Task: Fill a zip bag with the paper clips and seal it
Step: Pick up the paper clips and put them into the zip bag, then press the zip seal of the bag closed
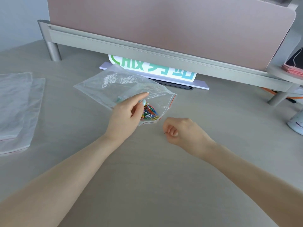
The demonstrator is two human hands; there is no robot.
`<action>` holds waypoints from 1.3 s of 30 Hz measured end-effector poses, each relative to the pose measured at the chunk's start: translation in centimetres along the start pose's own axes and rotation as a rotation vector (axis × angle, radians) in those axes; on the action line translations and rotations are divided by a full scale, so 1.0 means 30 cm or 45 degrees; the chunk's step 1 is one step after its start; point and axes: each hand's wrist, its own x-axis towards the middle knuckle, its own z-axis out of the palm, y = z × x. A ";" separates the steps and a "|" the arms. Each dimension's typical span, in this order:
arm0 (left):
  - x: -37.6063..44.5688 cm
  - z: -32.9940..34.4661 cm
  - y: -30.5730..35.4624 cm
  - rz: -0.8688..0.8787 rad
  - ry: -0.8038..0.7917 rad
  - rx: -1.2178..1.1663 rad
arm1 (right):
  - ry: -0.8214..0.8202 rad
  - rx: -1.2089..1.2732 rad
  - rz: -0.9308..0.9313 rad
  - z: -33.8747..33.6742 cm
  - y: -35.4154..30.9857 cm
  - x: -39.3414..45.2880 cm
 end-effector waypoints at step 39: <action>0.110 -0.218 0.113 0.435 -0.179 1.227 | 0.302 -0.474 -0.311 -0.152 0.212 0.266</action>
